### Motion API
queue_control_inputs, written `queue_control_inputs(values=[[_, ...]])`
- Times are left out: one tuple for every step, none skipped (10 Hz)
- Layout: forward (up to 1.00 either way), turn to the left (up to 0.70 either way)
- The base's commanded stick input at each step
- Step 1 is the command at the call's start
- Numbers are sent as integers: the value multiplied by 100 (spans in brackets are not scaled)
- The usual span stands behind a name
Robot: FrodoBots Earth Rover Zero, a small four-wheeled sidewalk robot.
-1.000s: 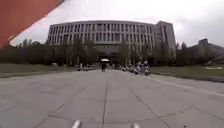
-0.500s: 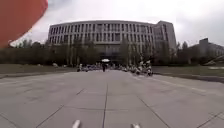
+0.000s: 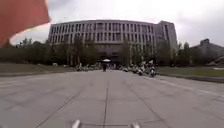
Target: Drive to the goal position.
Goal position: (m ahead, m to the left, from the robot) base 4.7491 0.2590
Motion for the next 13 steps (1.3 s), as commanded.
queue_control_inputs(values=[[85,0],[85,0],[85,0],[85,0],[85,0],[85,0],[85,0],[85,0],[85,0],[85,0],[85,0],[85,0],[85,0]])
